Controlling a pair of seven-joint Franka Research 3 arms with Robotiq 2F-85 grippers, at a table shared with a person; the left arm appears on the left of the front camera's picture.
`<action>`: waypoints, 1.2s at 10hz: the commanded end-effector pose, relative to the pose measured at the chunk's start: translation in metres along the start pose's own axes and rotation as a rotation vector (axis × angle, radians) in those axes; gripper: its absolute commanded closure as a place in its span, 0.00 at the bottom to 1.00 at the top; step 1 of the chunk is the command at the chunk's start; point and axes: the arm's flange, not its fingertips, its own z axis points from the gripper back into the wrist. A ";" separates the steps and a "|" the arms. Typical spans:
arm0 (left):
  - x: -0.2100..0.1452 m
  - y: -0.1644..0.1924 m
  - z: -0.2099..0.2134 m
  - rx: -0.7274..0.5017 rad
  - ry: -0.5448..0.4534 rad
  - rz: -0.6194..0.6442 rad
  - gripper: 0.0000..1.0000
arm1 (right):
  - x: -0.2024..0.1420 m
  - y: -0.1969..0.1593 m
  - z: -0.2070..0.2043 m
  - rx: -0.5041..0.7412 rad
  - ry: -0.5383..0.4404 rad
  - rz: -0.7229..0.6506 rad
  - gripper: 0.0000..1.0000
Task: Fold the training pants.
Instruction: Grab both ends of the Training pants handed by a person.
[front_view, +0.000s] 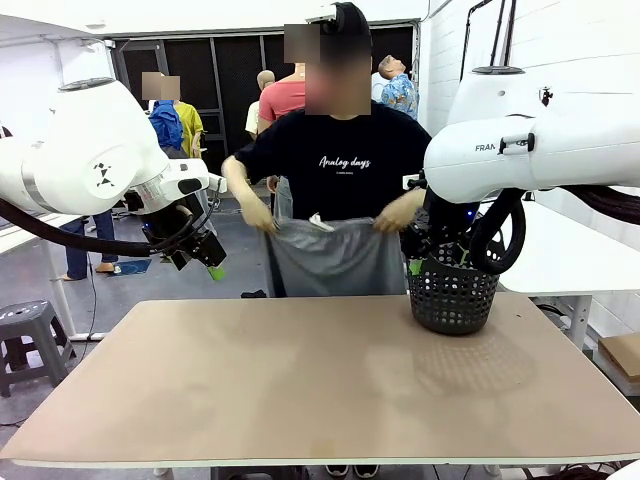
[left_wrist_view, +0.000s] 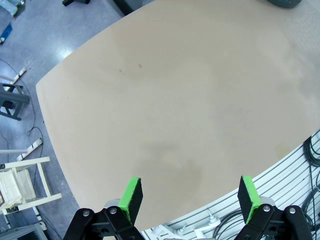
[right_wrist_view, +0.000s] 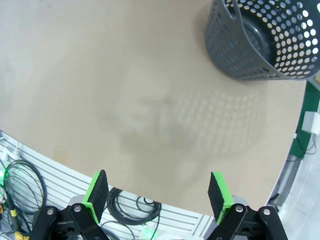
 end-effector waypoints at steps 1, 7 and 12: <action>0.001 0.002 0.000 -0.002 -0.006 -0.007 0.00 | 0.000 0.000 0.000 0.000 0.004 0.009 0.00; 0.001 0.002 0.000 -0.002 -0.006 -0.007 0.00 | 0.000 0.000 0.000 0.000 0.004 0.009 0.00; 0.001 0.002 0.000 -0.002 -0.006 -0.007 0.00 | 0.000 0.000 0.000 0.000 0.004 0.009 0.00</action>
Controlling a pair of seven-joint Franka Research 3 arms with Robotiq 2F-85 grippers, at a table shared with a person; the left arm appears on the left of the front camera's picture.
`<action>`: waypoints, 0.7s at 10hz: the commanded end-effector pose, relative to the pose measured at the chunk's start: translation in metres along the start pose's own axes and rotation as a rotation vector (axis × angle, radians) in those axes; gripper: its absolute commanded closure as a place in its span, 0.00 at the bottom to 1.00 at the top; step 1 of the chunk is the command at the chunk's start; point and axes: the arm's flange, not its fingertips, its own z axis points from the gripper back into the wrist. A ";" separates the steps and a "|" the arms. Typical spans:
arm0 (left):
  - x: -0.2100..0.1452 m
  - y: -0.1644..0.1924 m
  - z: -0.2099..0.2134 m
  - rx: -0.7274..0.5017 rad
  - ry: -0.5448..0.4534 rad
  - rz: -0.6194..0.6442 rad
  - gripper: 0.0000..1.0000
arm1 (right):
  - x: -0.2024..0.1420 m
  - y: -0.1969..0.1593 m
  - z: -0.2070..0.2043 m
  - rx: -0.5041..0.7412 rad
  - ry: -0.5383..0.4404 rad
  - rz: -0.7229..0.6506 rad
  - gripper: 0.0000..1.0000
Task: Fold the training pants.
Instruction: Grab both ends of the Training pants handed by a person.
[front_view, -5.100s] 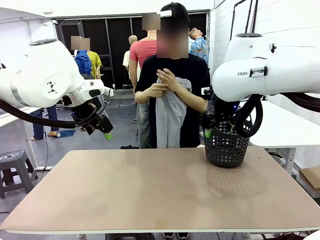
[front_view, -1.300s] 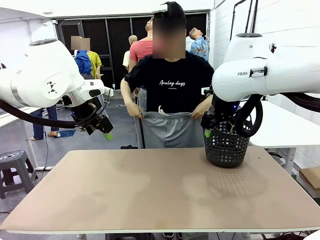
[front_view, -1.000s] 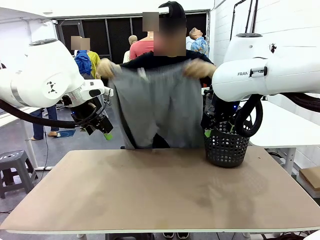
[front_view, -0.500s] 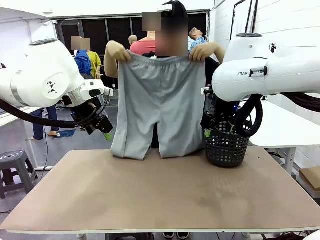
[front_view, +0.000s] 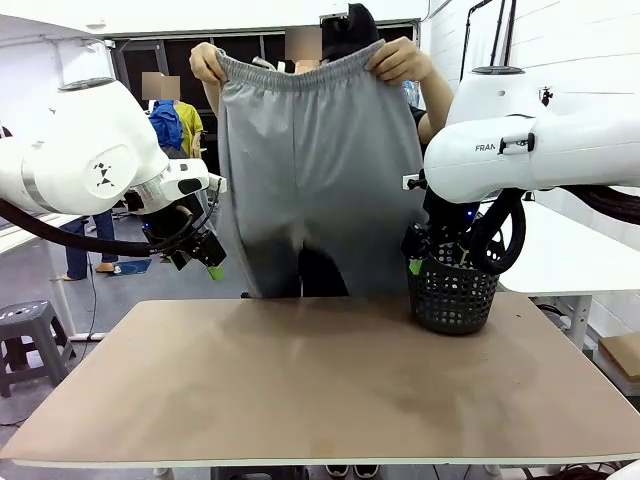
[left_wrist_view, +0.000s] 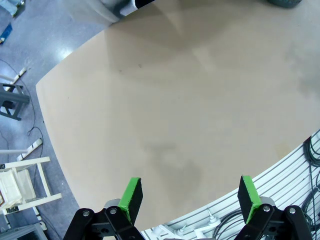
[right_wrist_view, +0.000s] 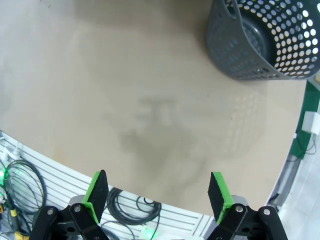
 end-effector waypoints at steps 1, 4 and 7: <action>0.001 0.002 0.000 -0.002 -0.006 -0.007 0.00 | 0.000 0.000 0.000 0.000 0.004 0.009 0.00; 0.001 0.002 0.000 -0.002 -0.006 -0.007 0.00 | 0.000 0.000 0.000 0.000 0.004 0.009 0.00; 0.001 0.002 0.000 -0.002 -0.006 -0.007 0.00 | 0.000 0.000 0.000 0.000 0.004 0.009 0.00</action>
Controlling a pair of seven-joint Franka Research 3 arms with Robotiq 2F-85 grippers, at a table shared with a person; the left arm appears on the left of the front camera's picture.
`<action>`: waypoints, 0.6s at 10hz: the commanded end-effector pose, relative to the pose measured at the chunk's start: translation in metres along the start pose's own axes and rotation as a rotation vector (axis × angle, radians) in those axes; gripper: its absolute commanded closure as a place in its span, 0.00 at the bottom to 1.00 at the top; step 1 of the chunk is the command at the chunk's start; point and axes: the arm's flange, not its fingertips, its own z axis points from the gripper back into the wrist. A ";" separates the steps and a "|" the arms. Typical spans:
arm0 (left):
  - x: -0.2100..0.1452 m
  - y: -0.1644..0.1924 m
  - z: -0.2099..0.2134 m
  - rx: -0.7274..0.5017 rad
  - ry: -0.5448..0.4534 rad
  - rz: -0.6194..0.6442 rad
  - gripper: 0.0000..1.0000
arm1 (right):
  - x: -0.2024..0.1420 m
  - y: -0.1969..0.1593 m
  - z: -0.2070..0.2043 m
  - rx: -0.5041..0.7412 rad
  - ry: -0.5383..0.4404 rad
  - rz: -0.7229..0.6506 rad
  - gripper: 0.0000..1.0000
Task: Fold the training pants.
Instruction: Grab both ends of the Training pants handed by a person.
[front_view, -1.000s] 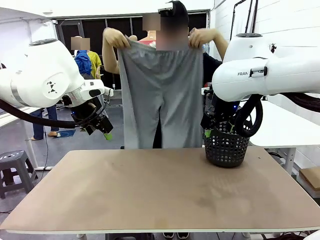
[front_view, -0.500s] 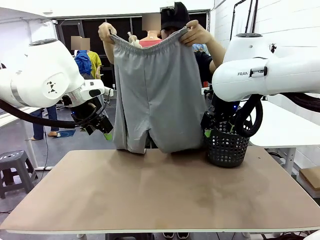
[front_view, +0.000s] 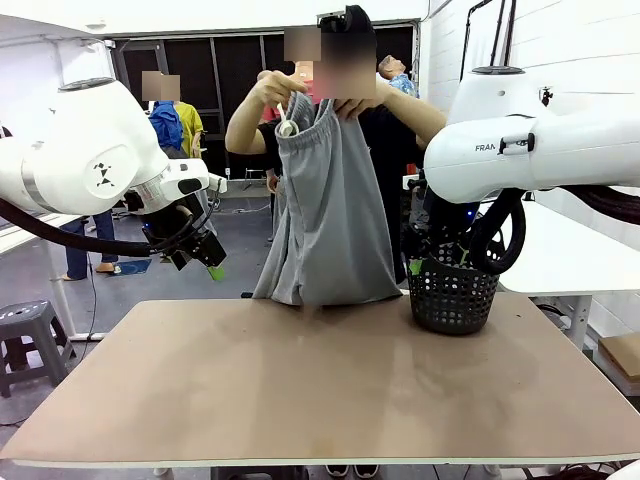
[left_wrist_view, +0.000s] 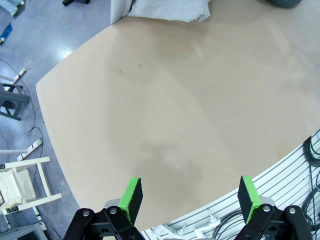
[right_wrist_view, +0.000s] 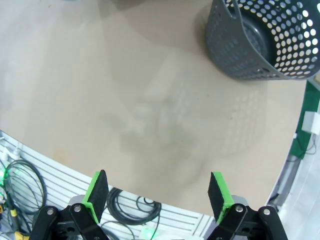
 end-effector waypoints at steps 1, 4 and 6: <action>0.001 0.002 0.000 -0.002 -0.006 -0.007 0.00 | 0.000 0.000 0.000 0.000 0.004 0.009 0.00; 0.001 0.002 0.000 -0.002 -0.006 -0.007 0.00 | 0.000 0.000 0.000 0.000 0.004 0.009 0.00; 0.001 0.002 0.000 -0.002 -0.006 -0.007 0.00 | 0.000 0.000 0.000 0.000 0.004 0.009 0.00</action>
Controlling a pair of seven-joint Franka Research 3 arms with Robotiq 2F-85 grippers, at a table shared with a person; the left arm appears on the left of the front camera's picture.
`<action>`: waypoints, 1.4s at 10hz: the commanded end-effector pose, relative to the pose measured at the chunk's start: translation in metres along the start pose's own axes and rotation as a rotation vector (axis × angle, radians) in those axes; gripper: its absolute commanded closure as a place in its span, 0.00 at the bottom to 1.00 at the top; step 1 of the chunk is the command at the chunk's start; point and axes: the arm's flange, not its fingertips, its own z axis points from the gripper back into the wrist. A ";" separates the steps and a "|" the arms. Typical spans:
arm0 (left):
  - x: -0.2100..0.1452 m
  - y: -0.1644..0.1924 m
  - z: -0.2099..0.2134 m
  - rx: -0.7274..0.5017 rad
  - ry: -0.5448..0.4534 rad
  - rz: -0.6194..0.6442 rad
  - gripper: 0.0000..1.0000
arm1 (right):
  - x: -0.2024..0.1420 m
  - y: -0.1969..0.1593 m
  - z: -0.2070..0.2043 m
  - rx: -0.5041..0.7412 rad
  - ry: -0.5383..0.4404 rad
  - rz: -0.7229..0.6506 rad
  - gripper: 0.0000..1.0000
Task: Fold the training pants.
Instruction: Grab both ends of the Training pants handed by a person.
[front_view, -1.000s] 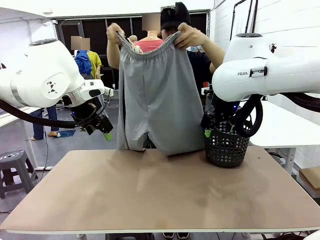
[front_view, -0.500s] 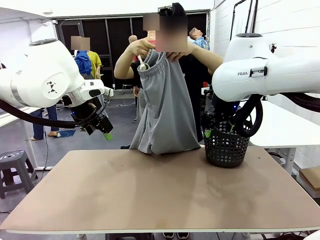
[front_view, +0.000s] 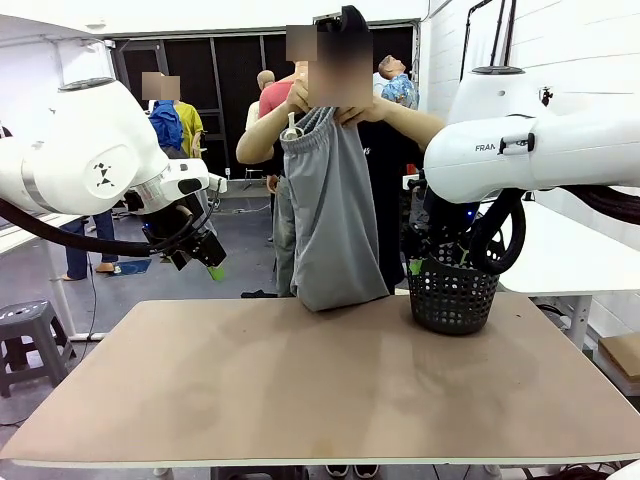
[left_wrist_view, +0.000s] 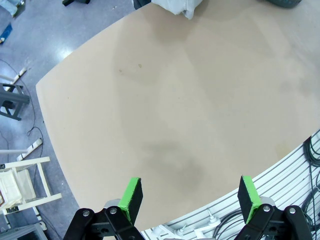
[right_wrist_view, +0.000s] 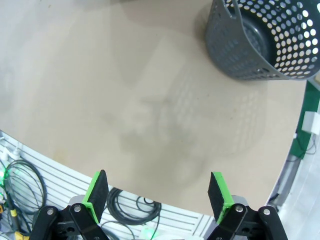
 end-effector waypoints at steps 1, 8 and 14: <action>0.001 0.002 0.000 -0.002 -0.006 -0.007 0.00 | 0.000 0.000 0.000 0.000 0.004 0.009 0.00; 0.001 0.002 0.000 -0.002 -0.006 -0.007 0.00 | 0.000 0.000 0.000 0.000 0.004 0.009 0.00; 0.001 0.002 0.000 -0.002 -0.006 -0.007 0.00 | 0.000 0.000 0.000 0.000 0.004 0.009 0.00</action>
